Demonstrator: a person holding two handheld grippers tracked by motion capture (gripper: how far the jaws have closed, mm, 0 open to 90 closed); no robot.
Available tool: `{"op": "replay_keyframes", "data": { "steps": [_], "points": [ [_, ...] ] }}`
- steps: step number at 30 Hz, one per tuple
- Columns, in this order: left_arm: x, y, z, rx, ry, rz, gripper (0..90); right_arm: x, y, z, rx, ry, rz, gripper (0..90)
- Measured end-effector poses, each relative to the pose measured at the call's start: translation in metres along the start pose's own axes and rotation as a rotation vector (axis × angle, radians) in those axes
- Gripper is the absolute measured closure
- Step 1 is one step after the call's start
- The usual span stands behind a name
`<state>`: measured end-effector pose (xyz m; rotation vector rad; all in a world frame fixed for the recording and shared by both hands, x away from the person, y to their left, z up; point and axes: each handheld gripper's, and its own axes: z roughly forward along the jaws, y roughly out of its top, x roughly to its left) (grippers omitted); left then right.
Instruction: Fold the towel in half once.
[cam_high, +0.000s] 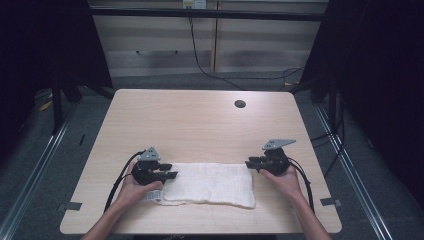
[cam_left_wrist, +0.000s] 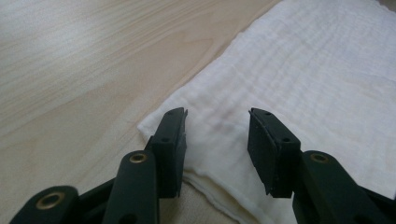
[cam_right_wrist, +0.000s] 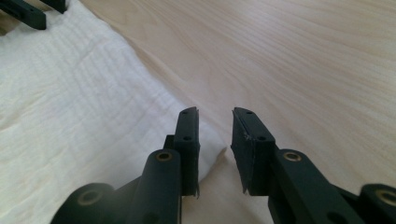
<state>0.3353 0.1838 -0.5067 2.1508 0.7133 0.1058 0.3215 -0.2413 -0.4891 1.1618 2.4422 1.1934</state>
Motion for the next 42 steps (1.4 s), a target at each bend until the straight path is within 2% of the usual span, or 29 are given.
{"op": "replay_keyframes", "data": {
  "steps": [4,9,11,14,17,20,22,25,27,29,30,32,38,39,42],
  "points": [
    [0.001,0.0,0.0,-0.006,-0.003,-0.004,56.7,-0.003,-0.003,0.01,0.04,0.02,0.009,63.0],
    [0.001,0.0,0.001,-0.007,0.007,0.002,57.0,-0.004,-0.004,0.015,0.053,0.003,0.001,61.7],
    [0.002,0.0,0.001,-0.011,-0.002,-0.003,57.1,-0.003,-0.004,0.017,0.047,0.008,-0.01,66.0],
    [0.002,0.0,0.001,-0.01,-0.002,-0.003,57.0,0.0,-0.004,0.017,0.057,0.027,-0.038,77.2],
    [0.002,0.0,0.001,-0.008,-0.001,-0.005,57.0,0.001,-0.005,0.016,0.065,0.038,-0.033,86.6],
    [0.002,0.001,-0.002,0.003,0.002,-0.01,61.1,-0.001,-0.006,0.015,0.047,0.047,-0.012,87.9],
    [0.006,0.002,-0.007,-0.024,-0.002,-0.037,62.2,0.0,-0.006,0.014,0.052,0.044,-0.015,88.0],
    [0.016,0.004,-0.014,-0.053,0.028,-0.072,61.8,0.0,-0.005,0.015,0.052,0.04,-0.015,88.1],
    [0.023,0.006,-0.015,-0.058,0.049,-0.071,63.9,0.0,-0.005,0.016,0.048,0.043,-0.012,88.1],
    [0.027,0.008,-0.014,-0.07,0.03,-0.077,65.4,0.001,-0.005,0.016,0.046,0.041,-0.014,88.1],
    [0.028,0.009,-0.012,-0.052,0.014,-0.083,65.3,0.001,-0.004,0.015,0.049,0.039,-0.016,88.1],
    [0.027,0.01,-0.008,-0.033,0.028,-0.06,63.8,0.001,-0.004,0.015,0.049,0.041,-0.016,88.1],
    [0.023,0.011,0.003,0.008,0.033,-0.029,60.8,0.001,-0.004,0.015,0.05,0.04,-0.018,88.0],
    [0.022,0.011,0.004,0.012,0.052,-0.021,60.9,0.001,-0.004,0.015,0.046,0.041,-0.021,88.0],
    [0.024,0.01,0.005,0.008,0.037,-0.034,61.3,0.001,-0.004,0.015,0.043,0.042,-0.023,87.9]
  ]
}}
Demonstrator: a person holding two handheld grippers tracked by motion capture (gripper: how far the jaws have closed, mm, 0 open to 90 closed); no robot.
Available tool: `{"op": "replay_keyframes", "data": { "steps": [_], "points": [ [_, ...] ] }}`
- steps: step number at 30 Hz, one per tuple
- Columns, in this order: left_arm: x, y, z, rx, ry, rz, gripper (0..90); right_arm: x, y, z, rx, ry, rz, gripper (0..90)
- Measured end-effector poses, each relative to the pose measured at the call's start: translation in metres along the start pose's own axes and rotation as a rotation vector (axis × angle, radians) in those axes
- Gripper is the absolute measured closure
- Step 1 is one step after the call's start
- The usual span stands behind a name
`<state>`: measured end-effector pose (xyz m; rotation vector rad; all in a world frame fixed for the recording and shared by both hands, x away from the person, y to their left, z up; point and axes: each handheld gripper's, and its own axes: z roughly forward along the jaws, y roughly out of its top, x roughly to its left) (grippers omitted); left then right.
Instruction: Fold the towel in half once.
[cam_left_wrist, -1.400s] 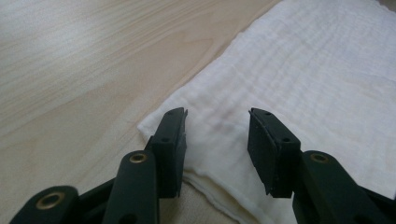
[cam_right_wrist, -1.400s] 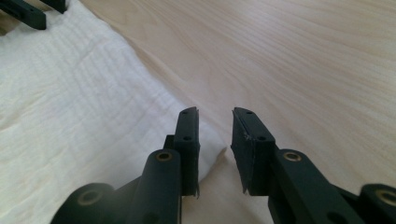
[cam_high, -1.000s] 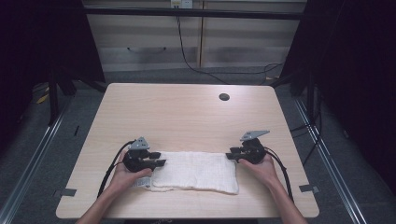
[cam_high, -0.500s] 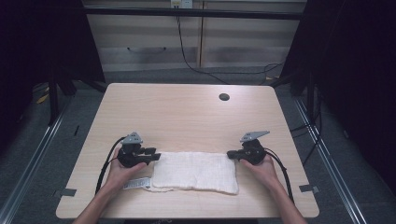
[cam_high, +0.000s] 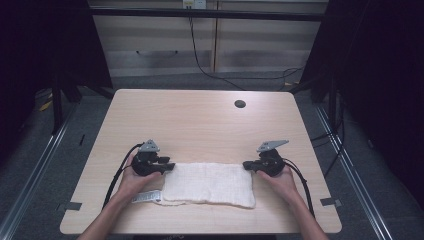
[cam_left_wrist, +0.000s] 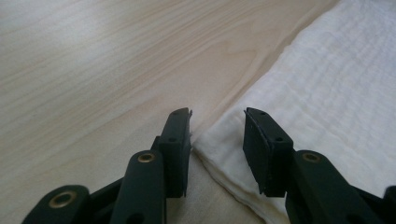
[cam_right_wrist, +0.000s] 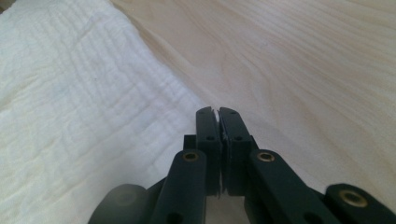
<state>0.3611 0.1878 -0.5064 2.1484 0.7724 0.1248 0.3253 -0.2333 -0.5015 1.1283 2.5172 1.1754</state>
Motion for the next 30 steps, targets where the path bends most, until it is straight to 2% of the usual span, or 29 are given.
{"op": "replay_keyframes", "data": {
  "steps": [5,7,9,12,14,18,21,23,25,26,29,30],
  "points": [
    [-0.002,0.0,0.0,0.005,-0.005,0.005,61.4,0.0,0.0,0.0,0.001,0.004,0.004,87.9],
    [-0.005,-0.001,0.0,0.004,0.011,0.026,65.0,0.0,0.0,0.0,0.003,0.004,0.005,88.0],
    [-0.008,-0.001,0.0,0.01,0.001,0.038,69.8,0.0,0.0,-0.001,0.004,0.002,0.009,88.0],
    [-0.012,-0.002,0.0,0.019,-0.006,0.06,78.3,0.001,0.002,-0.003,-0.022,0.032,0.026,88.0],
    [-0.013,-0.001,0.0,0.026,-0.007,0.05,84.2,0.003,0.003,-0.004,-0.028,0.035,0.014,88.0],
    [-0.013,-0.001,0.0,0.027,-0.015,0.026,85.0,0.002,0.002,-0.004,-0.025,0.041,0.029,88.2],
    [-0.011,-0.001,-0.003,0.011,-0.028,0.001,85.5,0.001,0.004,-0.007,-0.044,0.045,0.031,88.2],
    [-0.013,0.001,-0.008,-0.005,-0.027,0.005,85.9,0.002,0.009,-0.013,-0.073,0.056,0.039,88.2],
    [-0.016,0.003,-0.013,-0.032,-0.038,-0.009,85.9,0.005,0.015,-0.019,-0.094,0.053,0.025,88.2],
    [-0.017,0.005,-0.015,-0.041,-0.04,-0.002,85.9,0.007,0.017,-0.021,-0.111,0.06,0.026,88.2],
    [-0.019,0.01,-0.021,-0.063,-0.044,-0.001,85.8,0.01,0.024,-0.027,-0.115,0.052,0.0,88.2],
    [-0.018,0.018,-0.028,-0.1,-0.042,0.001,85.8,0.009,0.029,-0.029,-0.118,0.047,-0.005,88.2]
  ]
}}
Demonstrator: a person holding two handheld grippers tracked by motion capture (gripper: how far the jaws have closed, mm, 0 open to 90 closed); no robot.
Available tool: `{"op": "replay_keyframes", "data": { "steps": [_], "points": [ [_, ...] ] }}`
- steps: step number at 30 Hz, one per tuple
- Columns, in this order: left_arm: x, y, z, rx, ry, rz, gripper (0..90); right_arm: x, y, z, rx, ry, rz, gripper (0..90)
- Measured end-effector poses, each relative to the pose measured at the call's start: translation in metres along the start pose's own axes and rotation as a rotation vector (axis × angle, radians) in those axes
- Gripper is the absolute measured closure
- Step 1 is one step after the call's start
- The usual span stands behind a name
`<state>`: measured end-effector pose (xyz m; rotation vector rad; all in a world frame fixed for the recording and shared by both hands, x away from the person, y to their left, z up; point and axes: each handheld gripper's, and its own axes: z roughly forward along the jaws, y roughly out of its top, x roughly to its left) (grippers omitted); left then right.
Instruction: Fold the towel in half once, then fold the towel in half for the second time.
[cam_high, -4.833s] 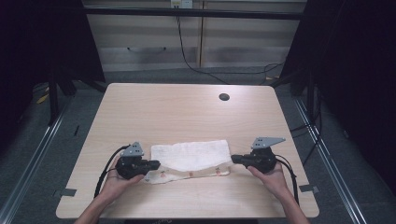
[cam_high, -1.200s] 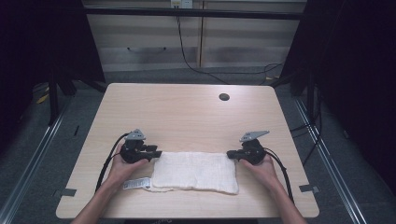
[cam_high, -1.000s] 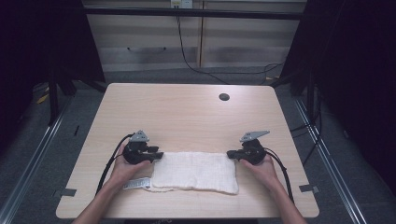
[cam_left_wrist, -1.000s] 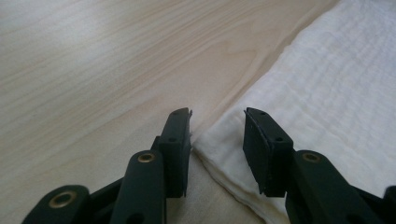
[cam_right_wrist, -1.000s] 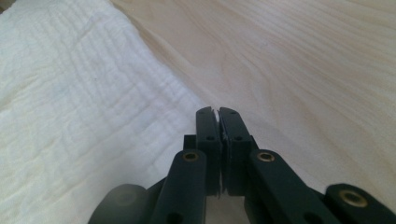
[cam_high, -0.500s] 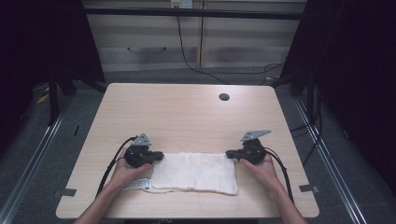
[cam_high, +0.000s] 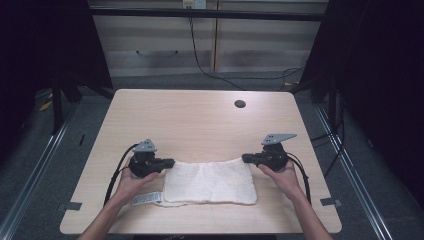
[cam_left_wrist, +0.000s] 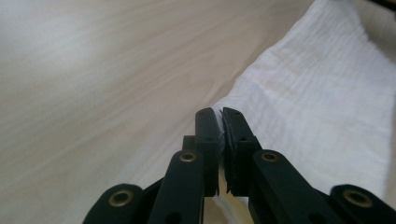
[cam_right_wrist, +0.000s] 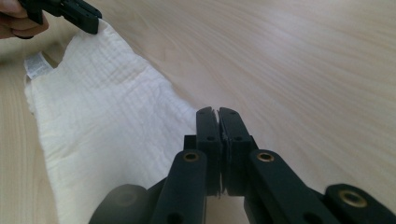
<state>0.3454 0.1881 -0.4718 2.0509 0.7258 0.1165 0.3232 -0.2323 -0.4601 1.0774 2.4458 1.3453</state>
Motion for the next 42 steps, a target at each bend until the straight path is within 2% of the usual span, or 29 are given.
{"op": "replay_keyframes", "data": {
  "steps": [6,8,10,13,14,15,22,28,37,38,41,42],
  "points": [
    [0.004,0.022,-0.012,-0.059,0.005,0.011,85.9,-0.004,0.024,-0.008,-0.027,-0.027,-0.022,88.2],
    [0.003,0.024,-0.016,-0.08,0.002,0.007,85.8,-0.006,0.029,-0.011,-0.049,-0.03,-0.019,88.2],
    [0.003,0.021,-0.015,-0.078,0.007,0.008,85.8,-0.007,0.03,-0.012,-0.066,-0.036,-0.015,88.2],
    [0.005,0.013,-0.013,-0.081,0.003,-0.008,85.9,-0.007,0.027,-0.01,-0.066,-0.041,-0.014,88.2],
    [0.007,0.01,-0.009,-0.052,0.016,-0.007,85.9,-0.004,0.023,-0.006,-0.052,-0.051,-0.033,88.2],
    [0.007,0.008,-0.008,-0.053,0.011,-0.016,85.9,-0.002,0.022,-0.005,-0.048,-0.051,-0.042,88.2],
    [0.011,0.002,-0.004,-0.047,0.018,-0.039,86.0,0.014,0.013,-0.005,-0.043,-0.005,-0.083,88.2],
    [0.011,0.001,-0.002,-0.042,0.026,-0.038,86.0,0.021,0.004,-0.007,-0.026,0.013,-0.094,88.2],
    [0.008,0.002,-0.002,-0.052,0.04,-0.043,86.2,0.032,-0.007,-0.013,-0.036,0.024,-0.099,88.2],
    [0.008,0.002,-0.001,-0.054,0.044,-0.047,86.3,0.039,-0.009,-0.015,-0.031,0.036,-0.119,88.2],
    [0.008,0.002,-0.001,-0.056,0.044,-0.05,86.3,0.046,-0.011,-0.014,-0.026,0.054,-0.133,88.2],
    [0.008,0.002,0.0,-0.054,0.045,-0.052,86.3,0.054,-0.015,-0.014,-0.011,0.079,-0.145,88.2]
  ]
}}
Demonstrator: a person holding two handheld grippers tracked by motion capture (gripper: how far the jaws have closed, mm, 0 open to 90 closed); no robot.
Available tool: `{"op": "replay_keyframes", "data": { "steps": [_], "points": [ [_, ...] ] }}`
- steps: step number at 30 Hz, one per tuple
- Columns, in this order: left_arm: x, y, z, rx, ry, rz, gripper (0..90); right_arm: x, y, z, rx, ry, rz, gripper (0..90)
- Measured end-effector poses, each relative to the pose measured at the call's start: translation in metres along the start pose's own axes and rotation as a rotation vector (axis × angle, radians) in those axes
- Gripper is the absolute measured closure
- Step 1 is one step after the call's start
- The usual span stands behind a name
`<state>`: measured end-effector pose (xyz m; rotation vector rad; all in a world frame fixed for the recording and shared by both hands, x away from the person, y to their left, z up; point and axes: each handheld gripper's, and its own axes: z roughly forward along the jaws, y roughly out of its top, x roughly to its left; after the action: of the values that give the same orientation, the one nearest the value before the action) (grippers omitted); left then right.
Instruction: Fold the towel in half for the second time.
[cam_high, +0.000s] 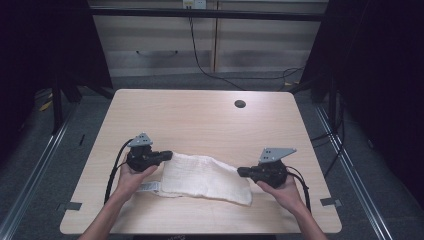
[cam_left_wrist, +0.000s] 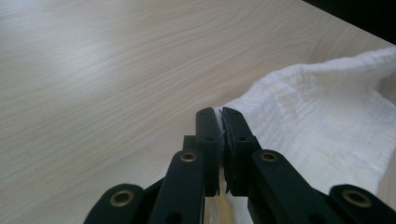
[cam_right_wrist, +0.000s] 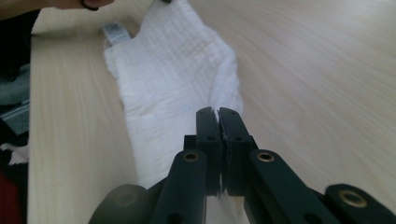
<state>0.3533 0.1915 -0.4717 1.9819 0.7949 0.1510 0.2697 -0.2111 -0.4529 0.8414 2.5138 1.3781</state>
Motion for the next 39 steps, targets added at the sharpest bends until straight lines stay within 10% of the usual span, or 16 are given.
{"op": "replay_keyframes", "data": {
  "steps": [7,29,39],
  "points": [
    [0.001,-0.002,-0.001,0.002,0.018,0.003,86.5,0.016,-0.011,0.002,0.062,0.008,-0.037,88.2],
    [-0.003,-0.003,0.002,0.004,0.047,0.013,86.6,0.03,-0.039,0.03,0.213,0.174,0.048,88.4],
    [-0.002,0.001,-0.001,-0.034,0.034,0.0,86.4,0.008,-0.031,0.033,0.225,0.06,0.045,88.6]
  ]
}}
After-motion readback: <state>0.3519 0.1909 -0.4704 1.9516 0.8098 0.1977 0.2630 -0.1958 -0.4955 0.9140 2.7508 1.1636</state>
